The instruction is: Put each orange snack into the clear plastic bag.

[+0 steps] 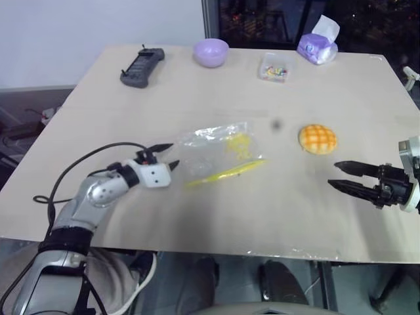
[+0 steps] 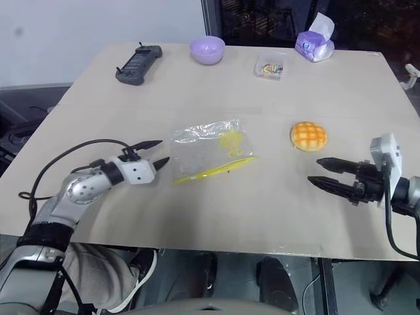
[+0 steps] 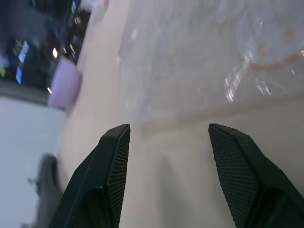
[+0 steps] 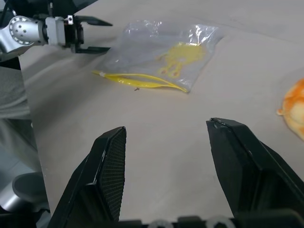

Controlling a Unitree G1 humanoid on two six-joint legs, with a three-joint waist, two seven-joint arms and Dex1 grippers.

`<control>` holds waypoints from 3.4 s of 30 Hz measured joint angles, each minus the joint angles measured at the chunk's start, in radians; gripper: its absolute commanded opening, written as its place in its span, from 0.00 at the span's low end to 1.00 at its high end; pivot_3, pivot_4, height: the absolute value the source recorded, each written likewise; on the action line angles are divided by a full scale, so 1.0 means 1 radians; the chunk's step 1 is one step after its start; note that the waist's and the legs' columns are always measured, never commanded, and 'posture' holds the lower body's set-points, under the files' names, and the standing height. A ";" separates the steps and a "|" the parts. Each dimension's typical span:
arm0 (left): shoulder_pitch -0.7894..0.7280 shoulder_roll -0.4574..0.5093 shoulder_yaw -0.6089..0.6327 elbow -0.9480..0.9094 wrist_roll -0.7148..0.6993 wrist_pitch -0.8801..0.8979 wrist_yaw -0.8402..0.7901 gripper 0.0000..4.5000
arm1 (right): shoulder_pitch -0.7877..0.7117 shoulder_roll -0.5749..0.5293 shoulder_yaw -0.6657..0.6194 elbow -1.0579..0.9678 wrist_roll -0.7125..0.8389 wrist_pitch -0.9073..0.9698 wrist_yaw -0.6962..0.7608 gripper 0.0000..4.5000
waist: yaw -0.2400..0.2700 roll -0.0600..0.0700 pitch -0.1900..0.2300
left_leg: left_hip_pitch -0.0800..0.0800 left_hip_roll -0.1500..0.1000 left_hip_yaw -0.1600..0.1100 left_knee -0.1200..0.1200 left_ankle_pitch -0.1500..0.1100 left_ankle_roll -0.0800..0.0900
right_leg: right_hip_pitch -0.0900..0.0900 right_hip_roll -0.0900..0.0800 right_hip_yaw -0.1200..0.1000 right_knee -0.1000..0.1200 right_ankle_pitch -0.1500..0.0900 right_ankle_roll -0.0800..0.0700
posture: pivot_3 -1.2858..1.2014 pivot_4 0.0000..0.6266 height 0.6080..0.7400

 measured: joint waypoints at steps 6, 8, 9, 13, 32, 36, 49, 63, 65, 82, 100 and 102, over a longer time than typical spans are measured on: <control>-0.009 -0.085 0.007 0.013 -0.173 0.133 -0.096 0.62 | 0.028 0.004 -0.008 -0.001 -0.004 -0.010 -0.003 0.65 | -0.005 0.000 0.000 | 0.000 0.000 0.000 0.000 0.000 0.000 | 0.000 0.000 0.000 0.001 0.000 0.000 | 0.52 0.24 1.00; 0.001 -0.109 0.029 -0.016 -0.268 0.245 -0.151 0.62 | 0.034 0.007 -0.009 -0.001 -0.004 -0.015 -0.003 0.65 | -0.006 0.000 0.000 | 0.000 0.000 0.000 0.000 0.000 0.000 | 0.000 0.000 0.000 0.001 0.000 0.000 | 0.52 0.24 1.00; 0.008 -0.114 0.039 -0.031 -0.306 0.291 -0.174 0.62 | 0.036 0.007 -0.009 -0.001 -0.005 -0.016 -0.003 0.65 | -0.006 0.000 0.000 | 0.000 0.001 0.000 0.000 0.000 0.000 | 0.000 0.000 0.000 0.001 0.000 0.000 | 0.52 0.24 1.00; 0.026 -0.121 0.076 -0.080 -0.428 0.464 -0.248 0.62 | 0.041 0.007 -0.012 -0.001 -0.008 -0.027 -0.003 0.65 | -0.011 0.000 0.000 | 0.001 0.001 0.000 0.000 0.000 0.000 | 0.000 0.001 0.000 0.001 0.000 0.000 | 0.52 0.24 1.00; 0.058 -0.318 0.326 -0.430 -1.067 1.535 -0.122 0.62 | 0.046 0.008 -0.011 0.016 -0.023 -0.035 0.004 0.65 | -0.002 0.000 -0.002 | 0.003 0.000 -0.001 0.002 0.000 0.000 | 0.004 0.000 0.000 0.001 0.000 0.000 | 0.52 0.24 1.00; 0.008 -0.375 0.269 -0.397 -0.985 1.488 -0.091 0.62 | 0.033 0.008 -0.010 0.018 -0.028 -0.036 0.003 0.65 | 0.013 0.001 -0.003 | 0.012 -0.001 -0.003 0.002 0.000 0.000 | 0.015 0.000 -0.002 -0.002 0.000 0.000 | 0.52 0.24 1.00; -0.056 -0.463 0.215 -0.333 -0.829 1.481 0.032 0.13 | 0.068 0.038 -0.010 -0.018 -0.036 -0.036 -0.035 0.66 | 0.018 0.017 -0.020 | 0.032 -0.001 -0.005 -0.002 -0.002 0.002 | 0.039 -0.001 -0.005 -0.014 0.000 0.001 | 0.52 0.24 1.00; -0.232 -0.650 0.412 -0.345 -0.982 1.940 0.241 0.04 | -0.092 0.108 0.311 0.010 -0.378 -0.200 -0.216 0.66 | 0.017 0.009 -0.015 | 0.019 -0.002 -0.009 -0.001 -0.002 0.002 | 0.030 -0.001 -0.010 -0.016 0.000 0.001 | 0.52 0.24 1.00; -0.283 -0.702 0.491 -0.343 -1.013 2.019 0.314 0.04 | -0.151 0.153 0.406 0.058 -0.505 -0.293 -0.269 0.66 | 0.003 0.005 -0.013 | 0.015 -0.001 -0.009 -0.001 -0.002 0.002 | 0.026 -0.001 -0.010 -0.016 0.000 0.001 | 0.52 0.24 1.00; -0.612 -0.884 1.024 -0.298 -1.113 2.342 0.698 0.04 | -0.245 0.191 0.521 0.254 -0.827 -0.578 -0.379 0.66 | -0.002 0.001 -0.010 | 0.001 -0.002 -0.008 0.000 0.001 -0.004 | 0.011 -0.002 -0.009 -0.016 0.000 0.001 | 0.52 0.24 1.00; -0.640 -0.806 1.051 -0.111 -1.578 2.344 1.011 0.03 | -0.399 0.253 0.593 0.508 -1.002 -0.769 -0.529 0.39 | 0.002 0.000 -0.011 | 0.002 -0.002 -0.009 0.001 0.003 -0.006 | 0.012 -0.002 -0.009 -0.013 0.000 0.001 | 0.52 0.24 1.00; -0.637 -0.798 1.050 -0.107 -1.610 2.344 1.042 0.03 | -0.399 0.259 0.596 0.527 -1.008 -0.779 -0.535 0.19 | 0.002 0.000 -0.011 | 0.002 -0.002 -0.009 0.001 0.003 -0.006 | 0.011 -0.003 -0.009 -0.014 0.000 0.001 | 0.52 0.24 1.00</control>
